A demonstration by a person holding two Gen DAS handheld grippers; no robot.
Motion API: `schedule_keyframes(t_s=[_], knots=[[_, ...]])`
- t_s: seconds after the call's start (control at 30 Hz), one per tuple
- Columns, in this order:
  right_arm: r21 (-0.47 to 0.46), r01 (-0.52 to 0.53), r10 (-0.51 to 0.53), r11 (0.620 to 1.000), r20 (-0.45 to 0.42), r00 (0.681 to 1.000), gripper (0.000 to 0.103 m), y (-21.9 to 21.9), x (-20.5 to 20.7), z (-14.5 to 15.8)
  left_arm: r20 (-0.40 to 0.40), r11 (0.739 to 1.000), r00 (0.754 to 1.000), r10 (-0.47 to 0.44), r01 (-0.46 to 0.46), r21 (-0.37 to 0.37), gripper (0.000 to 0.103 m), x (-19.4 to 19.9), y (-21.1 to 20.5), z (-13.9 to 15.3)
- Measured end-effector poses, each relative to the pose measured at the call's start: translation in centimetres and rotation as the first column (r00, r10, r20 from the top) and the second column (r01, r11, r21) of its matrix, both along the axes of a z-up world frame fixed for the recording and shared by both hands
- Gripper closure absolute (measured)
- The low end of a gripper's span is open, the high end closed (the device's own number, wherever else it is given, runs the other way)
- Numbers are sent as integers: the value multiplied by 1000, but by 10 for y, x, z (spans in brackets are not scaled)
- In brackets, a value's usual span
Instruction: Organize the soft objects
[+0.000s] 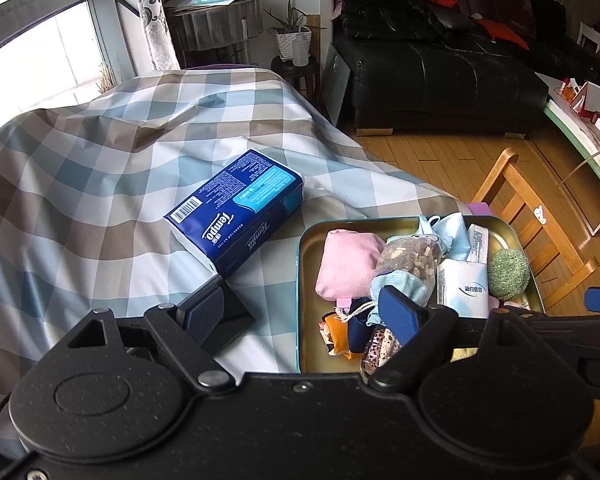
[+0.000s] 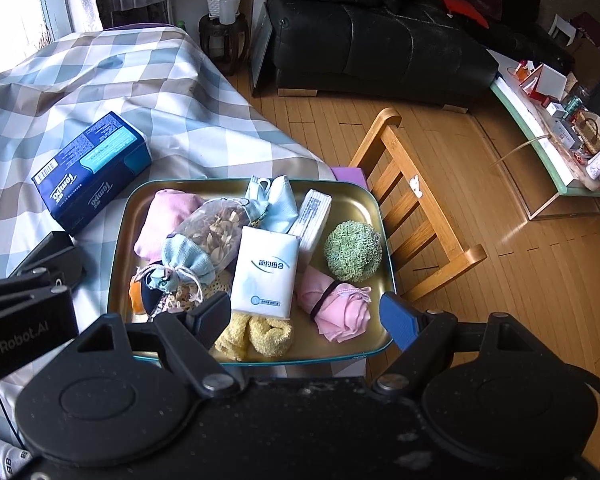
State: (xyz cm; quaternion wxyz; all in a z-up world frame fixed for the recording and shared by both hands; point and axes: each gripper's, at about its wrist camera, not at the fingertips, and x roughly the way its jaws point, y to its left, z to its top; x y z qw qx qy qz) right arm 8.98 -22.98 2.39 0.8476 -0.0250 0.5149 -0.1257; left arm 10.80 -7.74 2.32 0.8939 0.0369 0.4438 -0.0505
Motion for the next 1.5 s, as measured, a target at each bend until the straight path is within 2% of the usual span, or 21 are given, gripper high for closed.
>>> schedule_keyframes(t_s=[1.5], knots=[[-8,-13,13,1000,-19,1000,22,5,2,-3,7,1000,1000,-11,11,-8,22,-3,0,0]])
